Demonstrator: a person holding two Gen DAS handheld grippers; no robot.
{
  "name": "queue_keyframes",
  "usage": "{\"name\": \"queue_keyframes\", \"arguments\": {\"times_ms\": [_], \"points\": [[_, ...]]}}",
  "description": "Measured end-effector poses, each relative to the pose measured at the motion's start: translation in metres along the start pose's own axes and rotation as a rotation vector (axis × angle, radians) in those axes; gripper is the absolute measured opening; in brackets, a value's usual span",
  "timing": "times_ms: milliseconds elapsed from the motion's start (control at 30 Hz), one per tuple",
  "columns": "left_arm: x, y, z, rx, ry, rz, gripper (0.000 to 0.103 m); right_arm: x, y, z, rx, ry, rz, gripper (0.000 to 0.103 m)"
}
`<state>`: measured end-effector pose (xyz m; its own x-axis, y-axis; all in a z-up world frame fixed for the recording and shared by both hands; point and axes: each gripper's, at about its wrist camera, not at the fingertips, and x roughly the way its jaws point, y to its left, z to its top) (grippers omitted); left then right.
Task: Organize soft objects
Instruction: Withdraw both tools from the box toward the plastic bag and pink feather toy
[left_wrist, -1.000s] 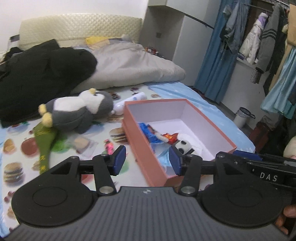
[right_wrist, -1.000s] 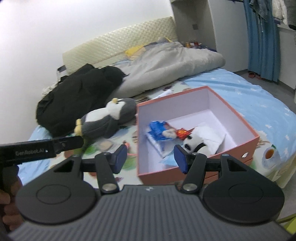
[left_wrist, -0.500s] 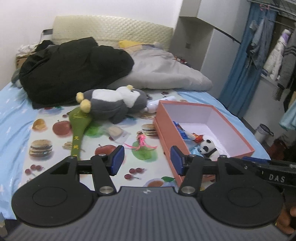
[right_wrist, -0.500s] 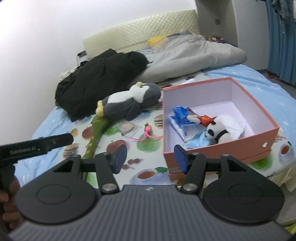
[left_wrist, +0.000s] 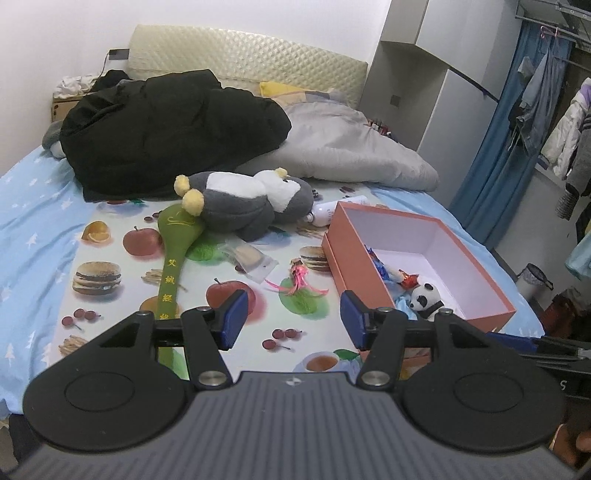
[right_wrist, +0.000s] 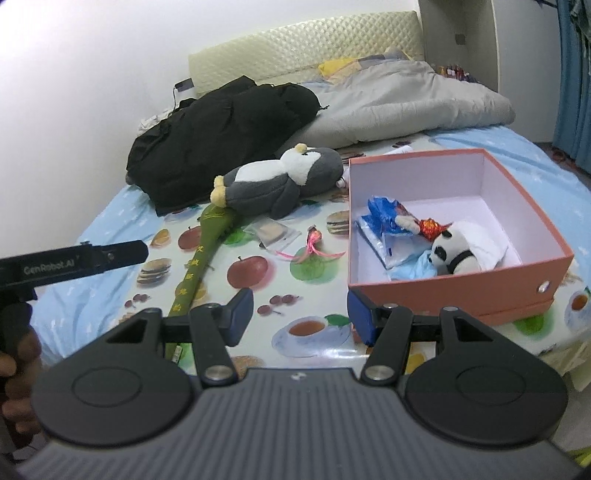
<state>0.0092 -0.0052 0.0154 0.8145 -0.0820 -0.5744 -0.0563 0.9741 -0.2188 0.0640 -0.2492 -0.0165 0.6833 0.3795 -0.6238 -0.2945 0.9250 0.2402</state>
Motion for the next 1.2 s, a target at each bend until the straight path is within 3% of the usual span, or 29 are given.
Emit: {"name": "queue_keyframes", "arguments": {"times_ms": [667,900,1200], "points": [[0.017,0.026,-0.02,-0.035,0.051,0.036,0.066,0.033,0.028,-0.012,-0.059,0.031,0.037,0.059],[0.059,0.043,0.0,-0.014,0.085,0.015,0.066,0.064,0.041,0.001,-0.066,0.04,0.028,0.059],[0.149,0.064,0.029,0.013,0.167,-0.022,0.066,0.125,0.05,0.025,-0.078,0.079,0.009,0.058]]}}
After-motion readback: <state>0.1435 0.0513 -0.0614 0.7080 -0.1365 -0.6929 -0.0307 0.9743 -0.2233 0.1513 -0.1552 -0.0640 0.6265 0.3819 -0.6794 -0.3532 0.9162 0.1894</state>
